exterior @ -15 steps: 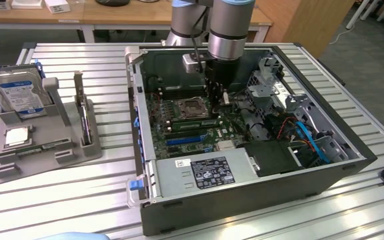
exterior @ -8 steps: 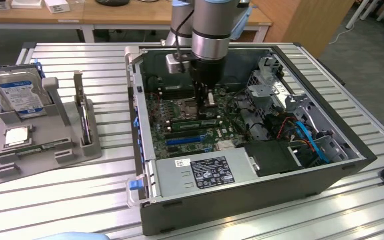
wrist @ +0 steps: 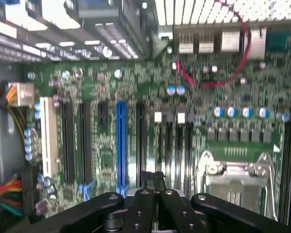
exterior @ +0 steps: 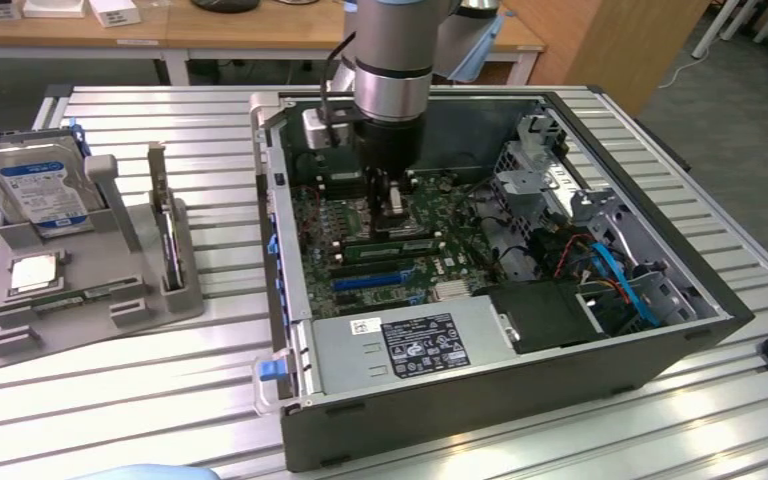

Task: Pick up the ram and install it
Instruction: 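Press down the ram until it locks into place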

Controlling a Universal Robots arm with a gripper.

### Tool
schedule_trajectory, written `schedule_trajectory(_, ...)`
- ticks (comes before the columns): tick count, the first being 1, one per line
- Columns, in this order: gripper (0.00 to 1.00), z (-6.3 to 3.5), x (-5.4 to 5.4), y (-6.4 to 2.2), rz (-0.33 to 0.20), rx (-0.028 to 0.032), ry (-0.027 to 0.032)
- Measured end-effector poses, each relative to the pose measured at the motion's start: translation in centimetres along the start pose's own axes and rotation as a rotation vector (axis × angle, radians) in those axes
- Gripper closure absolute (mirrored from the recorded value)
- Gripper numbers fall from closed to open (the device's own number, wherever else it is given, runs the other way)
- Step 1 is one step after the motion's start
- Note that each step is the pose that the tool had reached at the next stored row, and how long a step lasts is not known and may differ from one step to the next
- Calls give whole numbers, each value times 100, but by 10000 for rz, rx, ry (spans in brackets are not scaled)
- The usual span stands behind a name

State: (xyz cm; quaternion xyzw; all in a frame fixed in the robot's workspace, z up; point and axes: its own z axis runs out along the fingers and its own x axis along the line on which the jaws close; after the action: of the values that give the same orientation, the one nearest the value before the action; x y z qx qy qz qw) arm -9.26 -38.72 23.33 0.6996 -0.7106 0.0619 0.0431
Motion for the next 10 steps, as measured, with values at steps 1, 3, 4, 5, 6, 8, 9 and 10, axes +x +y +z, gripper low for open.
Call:
schedule_trajectory(1,90,-1,0,26,1,0,5)
schedule_trajectory(3,90,-1,0,48,1,2,12)
schedule_trajectory(4,90,-1,1,48,0,3,15)
schedule_trajectory(5,90,-1,1,48,-1,3,19)
schedule_trajectory(6,90,0,1,48,-1,5,19)
schedule_trajectory(8,90,4,0,50,1,14,22)
schedule_trajectory(9,90,7,0,53,3,19,28)
schedule_trajectory(10,90,10,-2,56,3,22,36)
